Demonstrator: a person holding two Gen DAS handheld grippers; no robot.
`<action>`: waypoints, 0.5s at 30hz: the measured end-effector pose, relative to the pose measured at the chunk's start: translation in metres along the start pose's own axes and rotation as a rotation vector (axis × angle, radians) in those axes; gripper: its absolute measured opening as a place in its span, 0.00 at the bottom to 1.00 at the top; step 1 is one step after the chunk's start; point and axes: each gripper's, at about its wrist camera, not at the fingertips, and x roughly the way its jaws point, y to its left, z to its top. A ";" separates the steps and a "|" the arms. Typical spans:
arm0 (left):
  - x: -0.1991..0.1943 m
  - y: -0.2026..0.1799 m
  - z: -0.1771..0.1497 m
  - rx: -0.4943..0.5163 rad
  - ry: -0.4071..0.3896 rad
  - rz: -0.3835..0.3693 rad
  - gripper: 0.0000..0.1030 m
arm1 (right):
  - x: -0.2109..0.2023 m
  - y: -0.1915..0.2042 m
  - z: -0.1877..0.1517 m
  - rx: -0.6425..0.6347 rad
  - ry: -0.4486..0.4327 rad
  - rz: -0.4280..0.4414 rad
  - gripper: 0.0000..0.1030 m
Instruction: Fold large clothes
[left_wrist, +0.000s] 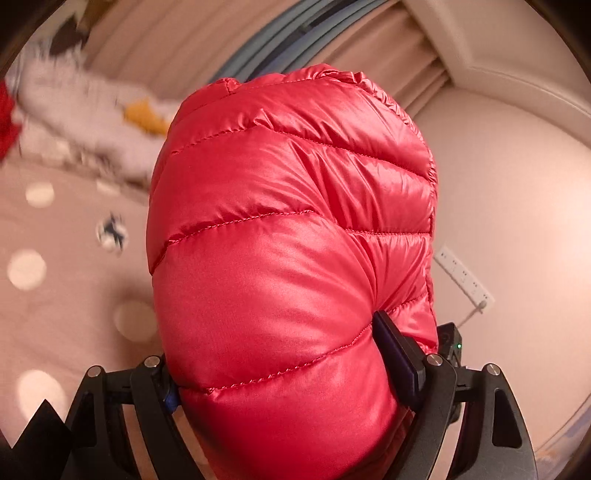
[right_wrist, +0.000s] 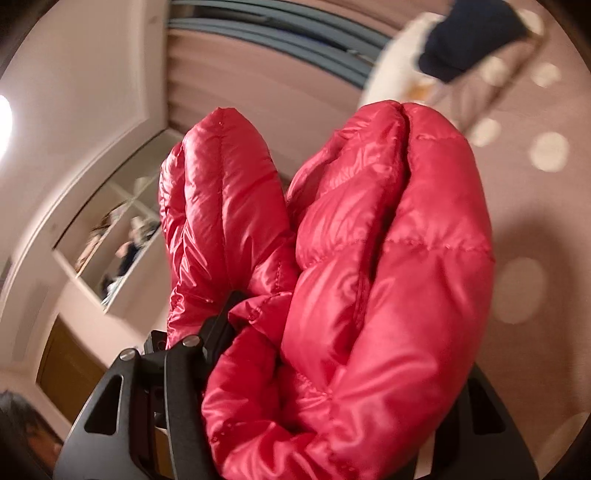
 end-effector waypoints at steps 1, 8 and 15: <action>-0.010 -0.006 0.000 0.012 -0.020 0.001 0.82 | 0.003 0.009 0.000 -0.014 -0.003 0.019 0.55; -0.059 -0.034 0.003 0.044 -0.100 -0.066 0.83 | 0.003 0.077 -0.006 -0.156 -0.035 0.056 0.55; -0.083 -0.024 0.016 0.063 -0.161 -0.110 0.85 | 0.007 0.108 -0.006 -0.261 -0.071 0.036 0.57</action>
